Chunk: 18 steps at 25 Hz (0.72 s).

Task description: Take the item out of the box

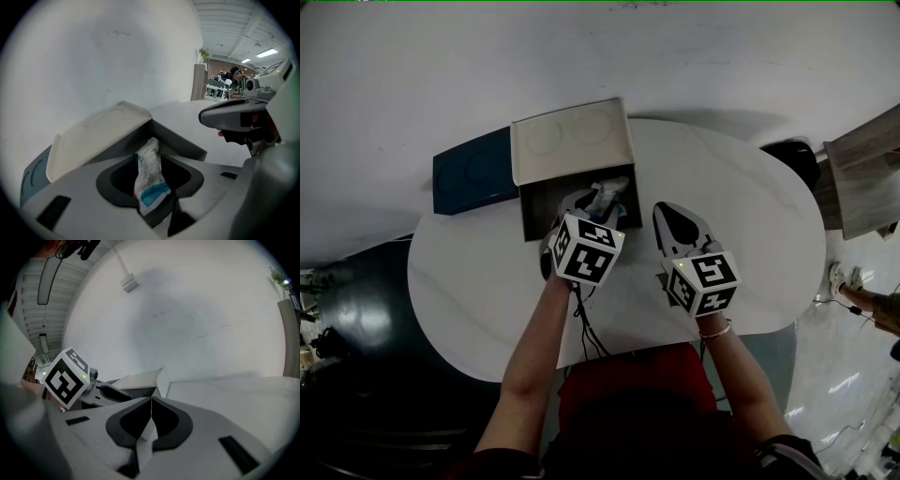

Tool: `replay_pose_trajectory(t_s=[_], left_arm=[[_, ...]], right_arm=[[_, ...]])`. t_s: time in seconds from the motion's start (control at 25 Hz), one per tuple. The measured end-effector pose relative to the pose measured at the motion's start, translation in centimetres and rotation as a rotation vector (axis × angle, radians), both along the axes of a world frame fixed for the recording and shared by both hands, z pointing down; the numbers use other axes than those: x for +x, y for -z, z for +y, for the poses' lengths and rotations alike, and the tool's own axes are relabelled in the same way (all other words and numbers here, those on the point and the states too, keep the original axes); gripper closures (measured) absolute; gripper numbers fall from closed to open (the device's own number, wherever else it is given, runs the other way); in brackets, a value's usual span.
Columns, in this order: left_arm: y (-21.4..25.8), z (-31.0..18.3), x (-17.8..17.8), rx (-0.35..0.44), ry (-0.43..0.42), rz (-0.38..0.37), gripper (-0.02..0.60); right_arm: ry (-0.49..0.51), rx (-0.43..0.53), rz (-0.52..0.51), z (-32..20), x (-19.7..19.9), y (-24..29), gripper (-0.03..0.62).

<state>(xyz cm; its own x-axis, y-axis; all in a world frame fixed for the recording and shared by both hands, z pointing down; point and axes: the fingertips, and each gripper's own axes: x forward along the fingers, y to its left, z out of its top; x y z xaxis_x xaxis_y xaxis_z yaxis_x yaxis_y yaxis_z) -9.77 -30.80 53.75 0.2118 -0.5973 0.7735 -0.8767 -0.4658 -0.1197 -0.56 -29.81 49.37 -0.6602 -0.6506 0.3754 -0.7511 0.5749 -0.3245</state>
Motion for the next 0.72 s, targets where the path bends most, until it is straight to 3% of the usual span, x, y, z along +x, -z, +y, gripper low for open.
replay_pose_trajectory(t_s=[0.48,0.72], left_arm=[[-1.9,-0.1,-0.2,-0.075,-0.010,-0.071,0.430],[-2.5,-0.5,-0.4,-0.100,-0.007,-0.107,0.460]], right_arm=[[0.004,-0.024,-0.010,-0.5,0.1,-0.8,0.579],[0.002,-0.027,-0.005,-0.5,0.4,-1.0,0.579]])
